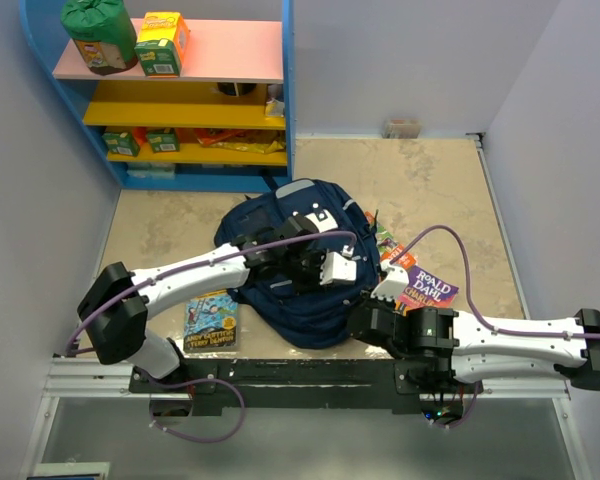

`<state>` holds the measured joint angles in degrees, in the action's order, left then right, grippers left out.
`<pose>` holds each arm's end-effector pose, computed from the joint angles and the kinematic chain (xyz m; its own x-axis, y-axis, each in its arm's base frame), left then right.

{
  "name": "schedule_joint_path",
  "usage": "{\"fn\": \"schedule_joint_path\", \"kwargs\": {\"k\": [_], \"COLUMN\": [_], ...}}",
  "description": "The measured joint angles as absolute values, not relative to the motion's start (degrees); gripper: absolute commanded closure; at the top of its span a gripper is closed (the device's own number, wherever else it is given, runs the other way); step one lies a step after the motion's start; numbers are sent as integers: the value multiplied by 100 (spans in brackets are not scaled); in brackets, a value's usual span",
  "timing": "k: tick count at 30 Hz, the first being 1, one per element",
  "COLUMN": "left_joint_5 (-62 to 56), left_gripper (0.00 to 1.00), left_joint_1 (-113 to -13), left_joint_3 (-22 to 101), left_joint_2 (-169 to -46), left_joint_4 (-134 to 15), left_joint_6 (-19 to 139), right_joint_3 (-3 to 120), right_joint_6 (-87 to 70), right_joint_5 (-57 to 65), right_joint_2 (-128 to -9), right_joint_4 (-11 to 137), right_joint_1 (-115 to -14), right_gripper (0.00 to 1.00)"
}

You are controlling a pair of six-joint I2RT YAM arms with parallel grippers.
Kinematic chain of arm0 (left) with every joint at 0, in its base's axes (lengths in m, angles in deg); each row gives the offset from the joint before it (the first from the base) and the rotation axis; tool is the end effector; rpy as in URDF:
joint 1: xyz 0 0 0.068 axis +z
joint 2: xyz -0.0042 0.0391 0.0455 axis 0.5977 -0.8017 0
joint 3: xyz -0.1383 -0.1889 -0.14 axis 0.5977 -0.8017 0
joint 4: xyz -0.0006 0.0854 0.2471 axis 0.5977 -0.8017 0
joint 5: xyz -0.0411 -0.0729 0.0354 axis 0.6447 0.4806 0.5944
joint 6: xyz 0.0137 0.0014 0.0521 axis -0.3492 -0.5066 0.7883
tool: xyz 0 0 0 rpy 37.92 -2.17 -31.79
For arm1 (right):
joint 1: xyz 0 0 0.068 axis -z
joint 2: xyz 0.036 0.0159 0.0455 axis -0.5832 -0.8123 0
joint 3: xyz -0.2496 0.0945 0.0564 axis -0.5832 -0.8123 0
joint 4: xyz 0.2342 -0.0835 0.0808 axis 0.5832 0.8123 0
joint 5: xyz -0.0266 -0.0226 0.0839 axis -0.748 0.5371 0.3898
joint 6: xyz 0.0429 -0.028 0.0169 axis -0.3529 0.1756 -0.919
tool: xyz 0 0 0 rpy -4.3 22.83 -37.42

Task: Pack the student bag
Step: Zip the student bag at the center of the board.

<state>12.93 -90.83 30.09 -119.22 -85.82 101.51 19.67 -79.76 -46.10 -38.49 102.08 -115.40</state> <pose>0.1788 -0.2723 0.2507 0.0691 0.6818 -0.7282 0.9974 -0.0323 0.0644 0.0530 0.1576 0.2366 -0.6702 0.3494 -0.6548 0.0066 0.8850 0.4655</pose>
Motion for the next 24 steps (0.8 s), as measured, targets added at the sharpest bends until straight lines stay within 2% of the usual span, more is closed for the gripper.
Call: {"fn": "schedule_joint_path", "kwargs": {"k": [7, 24], "left_joint_5": [1245, 1428], "left_gripper": [100, 100], "left_joint_1": [-9112, -9112], "left_joint_3": [3092, 2832], "left_joint_2": [-11608, -9918], "left_joint_4": [-9284, -11592], "left_joint_6": [10993, 14179], "right_joint_3": [1969, 2205], "right_joint_6": [-8264, -8529], "right_joint_5": [-4613, -4615], "right_joint_2": [-3847, -3939], "right_joint_4": [10404, 10708], "right_joint_1": [-11540, -11571], "right_gripper": [100, 100]}}
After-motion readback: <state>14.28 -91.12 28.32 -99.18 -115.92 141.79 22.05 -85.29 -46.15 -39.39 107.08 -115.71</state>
